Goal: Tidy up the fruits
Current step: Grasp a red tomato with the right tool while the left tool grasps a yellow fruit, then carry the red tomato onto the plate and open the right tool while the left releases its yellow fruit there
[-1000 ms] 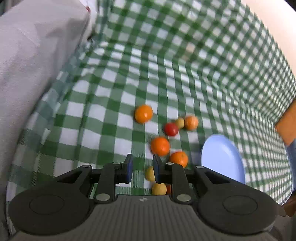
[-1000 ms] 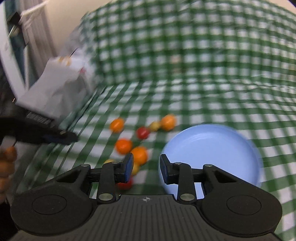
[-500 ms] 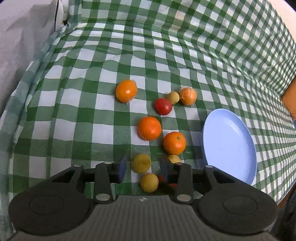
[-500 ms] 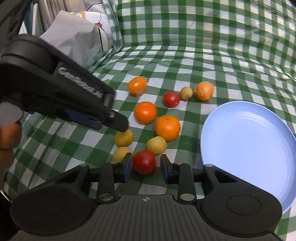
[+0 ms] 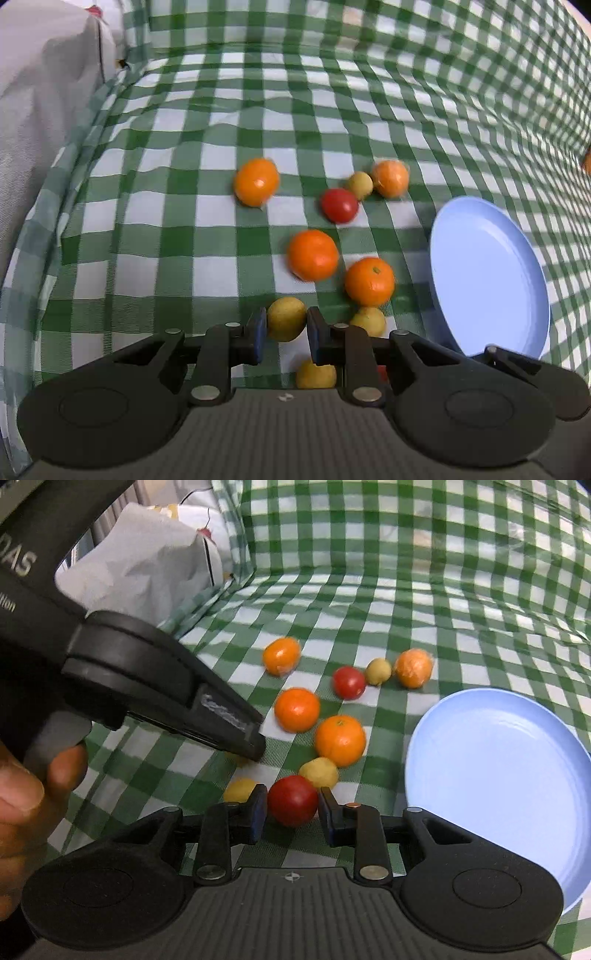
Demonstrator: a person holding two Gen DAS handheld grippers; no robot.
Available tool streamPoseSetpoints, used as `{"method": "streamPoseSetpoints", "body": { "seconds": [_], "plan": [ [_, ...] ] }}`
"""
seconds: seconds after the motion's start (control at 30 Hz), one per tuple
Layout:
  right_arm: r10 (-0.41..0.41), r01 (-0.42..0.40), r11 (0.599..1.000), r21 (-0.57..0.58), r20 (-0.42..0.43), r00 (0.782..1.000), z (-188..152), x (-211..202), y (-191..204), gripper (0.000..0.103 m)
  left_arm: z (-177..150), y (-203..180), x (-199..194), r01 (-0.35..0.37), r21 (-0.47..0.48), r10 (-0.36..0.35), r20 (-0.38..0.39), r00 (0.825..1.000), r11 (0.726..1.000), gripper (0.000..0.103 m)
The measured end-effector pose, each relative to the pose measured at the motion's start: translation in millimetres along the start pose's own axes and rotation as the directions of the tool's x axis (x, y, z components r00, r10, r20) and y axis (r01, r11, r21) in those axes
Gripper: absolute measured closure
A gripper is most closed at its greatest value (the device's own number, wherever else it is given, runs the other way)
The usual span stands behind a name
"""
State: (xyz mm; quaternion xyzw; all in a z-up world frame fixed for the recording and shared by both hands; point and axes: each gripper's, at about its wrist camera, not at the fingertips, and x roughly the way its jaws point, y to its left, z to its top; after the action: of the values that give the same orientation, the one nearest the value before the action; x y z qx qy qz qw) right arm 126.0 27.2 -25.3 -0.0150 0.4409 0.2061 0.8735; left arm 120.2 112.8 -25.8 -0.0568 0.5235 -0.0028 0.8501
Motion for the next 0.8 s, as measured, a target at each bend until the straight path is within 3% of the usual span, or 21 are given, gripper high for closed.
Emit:
{"method": "streamPoseSetpoints", "body": {
  "seconds": [0.17,0.6,0.8],
  "plan": [
    [-0.025,0.024,1.0,-0.019,-0.057,0.998,-6.9,7.6,-0.5,0.072,-2.0,-1.5,5.2,-0.015,0.017,0.016,-0.041,0.999,1.0,0.078],
    [-0.049,0.046,0.998,0.033,0.099,0.994,-0.6,-38.4,-17.3,0.072,1.3,-3.1,-27.5,-0.011,0.023,0.009,0.091,0.996,1.0,0.078],
    [-0.062,0.049,0.996,0.08,0.164,0.985,28.1,-72.0,-44.0,0.072,0.8,-6.4,-39.4,-0.007,0.02,0.004,0.138,0.99,1.0,0.078]
  ]
}}
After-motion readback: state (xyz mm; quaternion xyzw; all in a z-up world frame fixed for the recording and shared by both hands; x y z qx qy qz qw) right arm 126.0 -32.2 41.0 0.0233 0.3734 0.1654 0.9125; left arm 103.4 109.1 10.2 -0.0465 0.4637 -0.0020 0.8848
